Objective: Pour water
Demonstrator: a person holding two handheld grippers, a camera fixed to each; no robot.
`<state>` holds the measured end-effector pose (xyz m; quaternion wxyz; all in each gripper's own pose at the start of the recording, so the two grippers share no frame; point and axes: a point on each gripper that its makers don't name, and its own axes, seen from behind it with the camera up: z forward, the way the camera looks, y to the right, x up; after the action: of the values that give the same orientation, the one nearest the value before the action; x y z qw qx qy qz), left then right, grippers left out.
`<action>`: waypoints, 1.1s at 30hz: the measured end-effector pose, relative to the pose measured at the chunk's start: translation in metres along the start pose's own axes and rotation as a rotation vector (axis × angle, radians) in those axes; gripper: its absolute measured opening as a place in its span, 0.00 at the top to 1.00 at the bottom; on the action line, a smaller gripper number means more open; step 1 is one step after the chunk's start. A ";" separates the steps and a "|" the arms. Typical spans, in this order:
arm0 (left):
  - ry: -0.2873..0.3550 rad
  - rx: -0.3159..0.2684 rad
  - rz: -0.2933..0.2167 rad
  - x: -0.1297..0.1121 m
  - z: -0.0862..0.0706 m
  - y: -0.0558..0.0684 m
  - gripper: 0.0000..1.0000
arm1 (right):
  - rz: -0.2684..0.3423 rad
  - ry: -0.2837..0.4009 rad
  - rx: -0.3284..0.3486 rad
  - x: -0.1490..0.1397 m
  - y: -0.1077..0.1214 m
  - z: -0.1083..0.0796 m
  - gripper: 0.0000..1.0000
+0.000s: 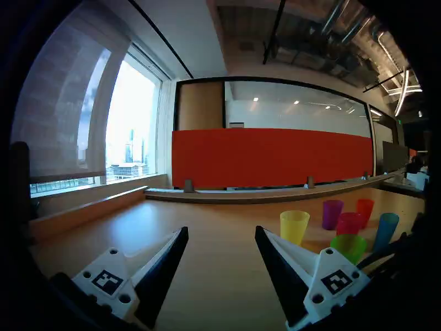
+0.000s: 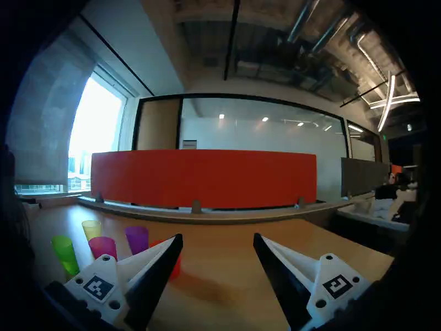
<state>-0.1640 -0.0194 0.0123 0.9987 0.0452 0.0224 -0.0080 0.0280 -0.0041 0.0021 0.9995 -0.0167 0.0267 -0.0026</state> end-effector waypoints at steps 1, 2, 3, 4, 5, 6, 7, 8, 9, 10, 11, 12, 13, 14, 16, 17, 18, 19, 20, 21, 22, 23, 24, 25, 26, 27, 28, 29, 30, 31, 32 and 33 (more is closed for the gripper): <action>0.000 0.000 0.000 0.000 0.000 0.000 0.10 | 0.002 -0.002 0.000 -0.002 0.000 0.001 0.01; 0.000 0.000 0.000 0.000 0.000 0.000 0.10 | 0.004 -0.003 0.000 -0.005 0.000 0.001 0.01; 0.000 0.000 0.000 0.000 0.000 0.000 0.10 | 0.007 -0.005 0.001 -0.007 0.000 0.002 0.01; 0.000 0.000 0.000 0.000 0.000 0.000 0.10 | 0.008 -0.007 0.001 -0.009 0.000 0.003 0.01; 0.000 0.000 0.000 0.000 0.000 0.000 0.10 | 0.010 -0.009 0.001 -0.011 0.000 0.003 0.01; 0.000 0.000 0.000 0.000 0.000 0.000 0.10 | 0.012 -0.011 0.002 -0.012 0.000 0.003 0.01; 0.000 0.000 0.000 0.000 0.000 0.000 0.10 | 0.014 -0.013 0.002 -0.014 -0.001 0.003 0.01; 0.000 0.000 0.000 0.000 0.000 0.000 0.10 | 0.016 -0.015 0.002 -0.015 -0.001 0.003 0.01; 0.000 0.000 0.000 0.000 0.000 0.000 0.10 | 0.018 -0.018 0.003 -0.016 -0.002 0.003 0.01; 0.000 0.000 0.000 0.000 0.000 0.000 0.10 | 0.017 -0.021 0.004 -0.018 -0.002 0.003 0.01; 0.000 0.000 0.000 0.000 0.000 0.000 0.10 | 0.016 -0.025 0.004 -0.019 -0.003 0.003 0.01; 0.000 0.000 0.000 0.000 0.000 0.000 0.11 | 0.016 -0.029 0.005 -0.021 -0.004 0.003 0.01; 0.000 0.000 0.000 0.001 0.000 0.000 0.11 | 0.015 -0.031 0.005 -0.022 -0.004 0.003 0.01; 0.000 0.000 0.000 0.001 0.000 0.000 0.11 | 0.014 -0.032 0.005 -0.023 -0.004 0.003 0.01; 0.000 0.000 0.000 0.001 0.000 0.000 0.10 | 0.012 -0.035 0.002 -0.025 -0.004 0.002 0.01; 0.000 0.000 0.000 0.001 0.000 0.000 0.10 | 0.012 -0.035 0.001 -0.026 -0.004 0.002 0.01; 0.000 0.000 0.000 0.001 0.000 0.000 0.10 | 0.011 -0.035 -0.001 -0.027 -0.004 0.002 0.01; 0.000 0.000 0.000 0.001 0.000 0.000 0.10 | 0.010 -0.040 -0.004 -0.029 -0.003 0.002 0.01; 0.000 0.000 0.000 0.001 0.000 0.000 0.10 | 0.009 -0.044 -0.006 -0.030 -0.003 0.002 0.01; 0.000 0.000 0.000 0.001 0.000 0.000 0.10 | 0.008 -0.049 -0.008 -0.033 -0.002 0.002 0.01; 0.000 0.000 0.000 0.001 0.000 0.000 0.10 | 0.009 -0.051 -0.008 -0.033 -0.002 0.002 0.01; 0.000 0.000 0.000 0.001 0.000 0.000 0.10 | 0.009 -0.052 -0.009 -0.033 -0.002 0.002 0.01; 0.000 0.000 0.000 0.001 0.000 0.000 0.10 | 0.009 -0.054 -0.009 -0.033 -0.001 0.002 0.01; 0.000 0.000 0.000 0.001 0.000 0.000 0.10 | 0.009 -0.054 -0.008 -0.033 -0.002 0.002 0.01; 0.000 0.000 0.000 0.000 0.000 0.000 0.10 | 0.010 -0.054 -0.007 -0.033 -0.002 0.002 0.01; 0.000 0.000 0.000 0.000 0.000 0.000 0.11 | 0.010 -0.055 -0.007 -0.034 -0.002 0.002 0.01; 0.000 0.000 0.000 0.000 0.000 0.000 0.10 | 0.011 -0.055 -0.005 -0.034 -0.002 0.002 0.01; 0.000 0.000 0.000 0.001 0.000 0.000 0.10 | 0.011 -0.055 -0.003 -0.034 -0.002 0.002 0.01; 0.000 0.000 0.000 0.001 0.000 0.000 0.10 | 0.012 -0.056 -0.001 -0.034 -0.003 0.003 0.01; 0.000 0.000 0.000 0.001 0.000 0.000 0.10 | 0.012 -0.056 0.001 -0.034 -0.003 0.003 0.01; 0.000 0.000 0.000 0.001 0.001 0.000 0.10 | 0.011 -0.056 0.002 -0.034 -0.003 0.003 0.01; 0.000 0.000 0.000 0.001 0.001 0.000 0.10 | 0.011 -0.056 0.004 -0.034 -0.003 0.003 0.01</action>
<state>-0.1634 -0.0193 0.0130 0.9987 0.0451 0.0225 -0.0078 -0.0058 -0.0072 0.0065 0.9999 -0.0148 -0.0015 0.0034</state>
